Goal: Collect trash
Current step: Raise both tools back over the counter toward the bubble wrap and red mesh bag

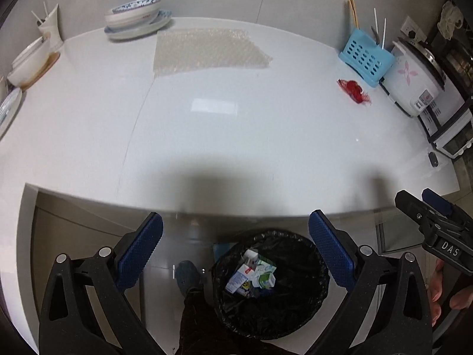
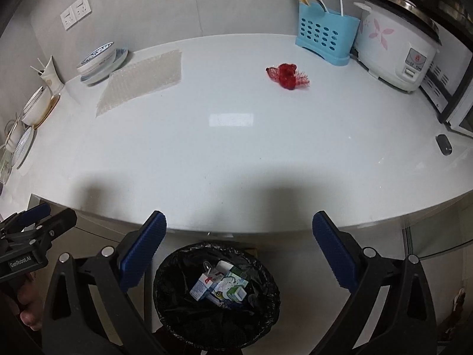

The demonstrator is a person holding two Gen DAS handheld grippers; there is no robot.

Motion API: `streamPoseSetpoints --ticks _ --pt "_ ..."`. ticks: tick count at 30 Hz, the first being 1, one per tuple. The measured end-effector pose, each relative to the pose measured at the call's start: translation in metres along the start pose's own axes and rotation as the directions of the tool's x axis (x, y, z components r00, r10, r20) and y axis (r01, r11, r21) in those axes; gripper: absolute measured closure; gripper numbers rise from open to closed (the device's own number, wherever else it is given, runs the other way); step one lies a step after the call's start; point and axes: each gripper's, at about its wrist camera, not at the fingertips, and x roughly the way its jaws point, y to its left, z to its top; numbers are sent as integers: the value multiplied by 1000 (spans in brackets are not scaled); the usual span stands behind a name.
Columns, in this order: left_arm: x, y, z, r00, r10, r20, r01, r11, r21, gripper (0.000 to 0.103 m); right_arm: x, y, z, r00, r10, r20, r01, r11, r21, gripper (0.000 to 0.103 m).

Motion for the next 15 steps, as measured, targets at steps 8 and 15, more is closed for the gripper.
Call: streamPoseSetpoints --ticks 8,15 --pt "-2 4 44 1000 1 26 -1 1000 6 6 -2 -4 41 999 -8 38 7 1000 14 8" --pt "2 13 81 1000 -3 30 3 1000 3 6 7 -8 75 999 -26 44 24 999 30 8"
